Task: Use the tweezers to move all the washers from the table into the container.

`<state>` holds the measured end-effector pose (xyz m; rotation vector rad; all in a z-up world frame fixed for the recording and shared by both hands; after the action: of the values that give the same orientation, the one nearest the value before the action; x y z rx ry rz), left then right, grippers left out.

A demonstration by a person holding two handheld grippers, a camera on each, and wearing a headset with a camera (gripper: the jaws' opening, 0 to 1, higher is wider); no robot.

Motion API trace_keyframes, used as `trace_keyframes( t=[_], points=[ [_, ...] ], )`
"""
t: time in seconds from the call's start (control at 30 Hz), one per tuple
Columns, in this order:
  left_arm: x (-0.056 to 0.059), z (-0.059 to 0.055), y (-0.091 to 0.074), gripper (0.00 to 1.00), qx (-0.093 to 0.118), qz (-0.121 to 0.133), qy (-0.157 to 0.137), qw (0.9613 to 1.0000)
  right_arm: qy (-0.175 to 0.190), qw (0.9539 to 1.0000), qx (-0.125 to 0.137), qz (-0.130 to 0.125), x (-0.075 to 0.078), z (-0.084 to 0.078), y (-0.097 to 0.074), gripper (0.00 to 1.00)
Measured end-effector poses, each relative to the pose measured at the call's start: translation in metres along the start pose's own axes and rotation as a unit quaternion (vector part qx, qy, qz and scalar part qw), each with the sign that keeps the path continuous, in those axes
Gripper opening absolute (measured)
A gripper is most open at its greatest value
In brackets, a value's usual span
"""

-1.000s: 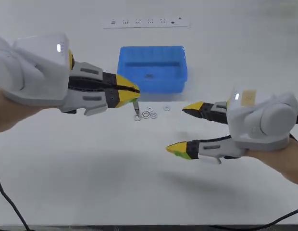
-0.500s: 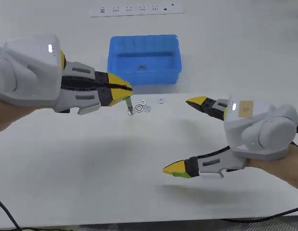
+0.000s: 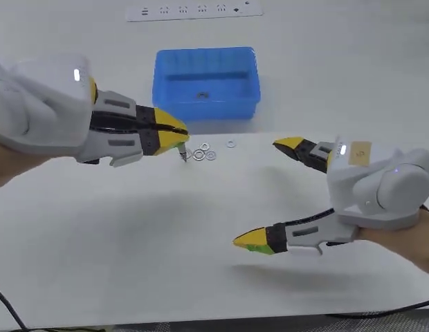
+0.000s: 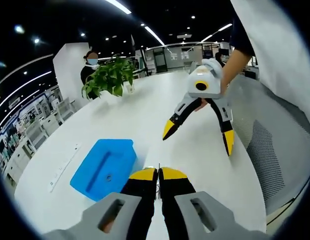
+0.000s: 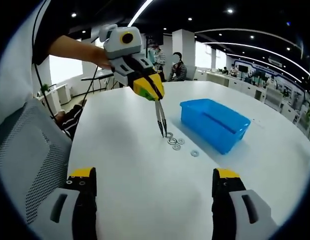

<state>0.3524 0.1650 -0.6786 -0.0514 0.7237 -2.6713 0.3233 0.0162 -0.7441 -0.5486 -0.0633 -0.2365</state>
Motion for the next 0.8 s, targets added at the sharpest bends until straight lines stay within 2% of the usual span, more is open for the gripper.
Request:
trace_keyframes(
  t=[0.07, 0.17, 0.37, 0.8],
  points=[
    [0.000, 0.001, 0.000, 0.05, 0.000, 0.001, 0.000, 1.0000, -0.001, 1.0000, 0.000, 0.002, -0.001, 0.001, 0.000, 0.96],
    [-0.003, 0.010, -0.001, 0.05, 0.023, 0.006, -0.005, 0.9997, -0.001, 1.0000, 0.002, 0.003, -0.002, 0.002, 0.000, 0.96],
    [-0.009, 0.013, 0.002, 0.05, 0.023, 0.005, -0.004, 0.9997, 0.006, 0.9999, 0.007, 0.005, -0.003, 0.003, 0.000, 0.96],
    [-0.007, 0.008, 0.004, 0.05, 0.014, 0.003, -0.018, 0.9997, 0.025, 0.9995, 0.017, 0.001, -0.001, 0.004, -0.002, 0.96]
  ],
)
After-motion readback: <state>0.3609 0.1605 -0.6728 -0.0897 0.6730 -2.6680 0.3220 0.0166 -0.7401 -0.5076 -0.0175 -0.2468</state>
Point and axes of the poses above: the centre of the closed fingertips' face, and the gripper's own axes: y roughly forward along the fingers, x roughly to its right, z roughly out of its top, the point moved 5 cm from there along -y, roughly backward along the fingers, and after that the axes turned 9 degrees about -y, right-handed, at the moved point
